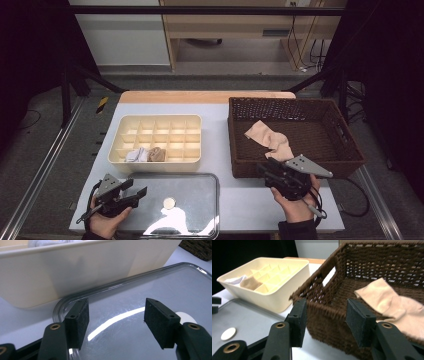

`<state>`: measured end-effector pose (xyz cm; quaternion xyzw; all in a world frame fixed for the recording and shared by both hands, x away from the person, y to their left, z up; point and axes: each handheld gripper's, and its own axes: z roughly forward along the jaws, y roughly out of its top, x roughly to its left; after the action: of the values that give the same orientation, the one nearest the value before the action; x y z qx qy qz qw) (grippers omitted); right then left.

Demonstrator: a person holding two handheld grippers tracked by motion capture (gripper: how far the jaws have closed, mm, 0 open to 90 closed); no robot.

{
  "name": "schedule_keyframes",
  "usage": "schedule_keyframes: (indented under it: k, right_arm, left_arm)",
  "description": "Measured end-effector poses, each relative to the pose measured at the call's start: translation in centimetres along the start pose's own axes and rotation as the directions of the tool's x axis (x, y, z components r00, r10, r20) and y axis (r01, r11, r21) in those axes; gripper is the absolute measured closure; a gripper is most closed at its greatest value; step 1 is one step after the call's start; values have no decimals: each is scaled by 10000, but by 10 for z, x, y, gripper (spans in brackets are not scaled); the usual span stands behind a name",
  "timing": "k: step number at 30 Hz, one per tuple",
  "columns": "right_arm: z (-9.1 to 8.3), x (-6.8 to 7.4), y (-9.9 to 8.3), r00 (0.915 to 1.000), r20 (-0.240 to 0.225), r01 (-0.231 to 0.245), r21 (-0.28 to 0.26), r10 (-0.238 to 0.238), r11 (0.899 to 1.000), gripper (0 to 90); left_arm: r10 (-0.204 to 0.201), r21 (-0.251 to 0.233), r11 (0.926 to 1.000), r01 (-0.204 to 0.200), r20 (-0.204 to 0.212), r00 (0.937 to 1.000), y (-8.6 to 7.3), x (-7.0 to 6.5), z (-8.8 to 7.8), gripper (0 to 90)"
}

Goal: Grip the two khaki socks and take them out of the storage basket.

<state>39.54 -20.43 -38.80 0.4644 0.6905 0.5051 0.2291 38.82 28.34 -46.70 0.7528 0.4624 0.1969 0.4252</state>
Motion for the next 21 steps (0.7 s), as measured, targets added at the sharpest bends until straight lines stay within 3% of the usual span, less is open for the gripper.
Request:
schedule_keyframes:
  k: [11,21]
  right_arm:
    - [9,-17,45,9984,571,50,-376,-28,9993,509]
    - [34,-40,75,9955,949,-49,-270,74,9996,504]
  left_arm:
    - [-60,-103,9999,57,-297,9995,-2,1,0,347]
    - [-75,-17,10000,75,-376,9993,-3,3,2,361]
